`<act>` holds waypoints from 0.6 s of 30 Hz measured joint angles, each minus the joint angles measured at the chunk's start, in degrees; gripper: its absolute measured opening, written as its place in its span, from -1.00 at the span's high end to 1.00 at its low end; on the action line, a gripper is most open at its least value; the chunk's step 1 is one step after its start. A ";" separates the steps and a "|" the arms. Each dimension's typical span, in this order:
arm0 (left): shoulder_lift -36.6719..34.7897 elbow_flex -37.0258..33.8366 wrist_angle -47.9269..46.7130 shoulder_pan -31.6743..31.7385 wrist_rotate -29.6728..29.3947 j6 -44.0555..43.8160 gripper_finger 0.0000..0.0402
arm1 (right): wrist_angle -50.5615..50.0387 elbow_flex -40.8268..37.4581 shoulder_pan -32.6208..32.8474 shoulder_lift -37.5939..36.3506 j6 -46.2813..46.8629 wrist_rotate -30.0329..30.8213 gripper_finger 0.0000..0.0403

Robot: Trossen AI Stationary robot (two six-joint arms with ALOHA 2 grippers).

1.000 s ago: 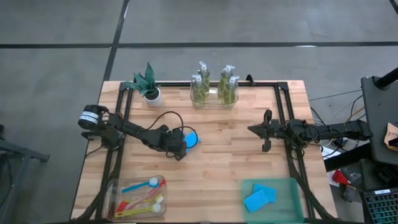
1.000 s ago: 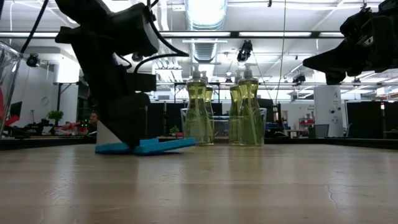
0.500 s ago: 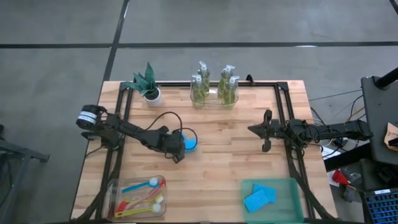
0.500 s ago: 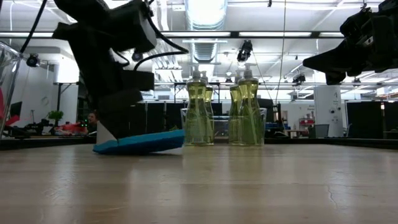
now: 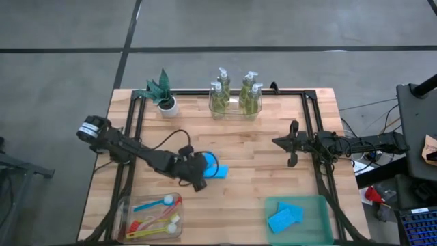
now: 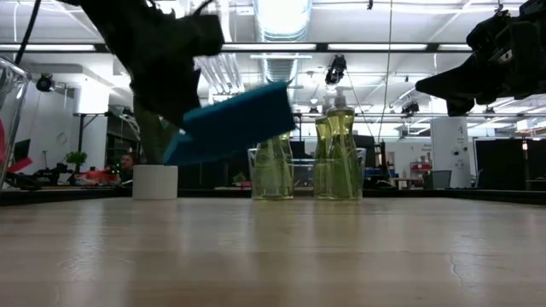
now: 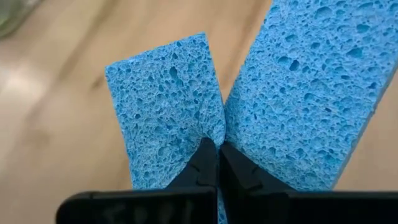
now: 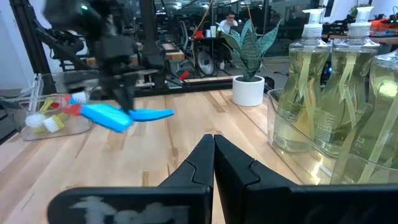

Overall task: Pick & Place Kitchen Sink Supplies
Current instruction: Put the blue sponge into the green bin

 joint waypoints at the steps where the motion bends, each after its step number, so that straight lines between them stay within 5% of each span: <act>1: 0.11 0.09 1.84 -0.78 0.02 0.14 1.00 | 0.00 0.02 0.02 -0.02 0.00 0.00 0.96; 8: 0.16 -0.06 12.23 -4.48 -0.38 1.25 1.00 | 0.00 0.02 0.00 -0.02 0.07 0.00 0.96; 18: 0.77 -1.95 -0.56 -3.49 -2.06 -5.77 1.00 | 0.01 0.02 0.01 0.00 0.01 0.00 0.96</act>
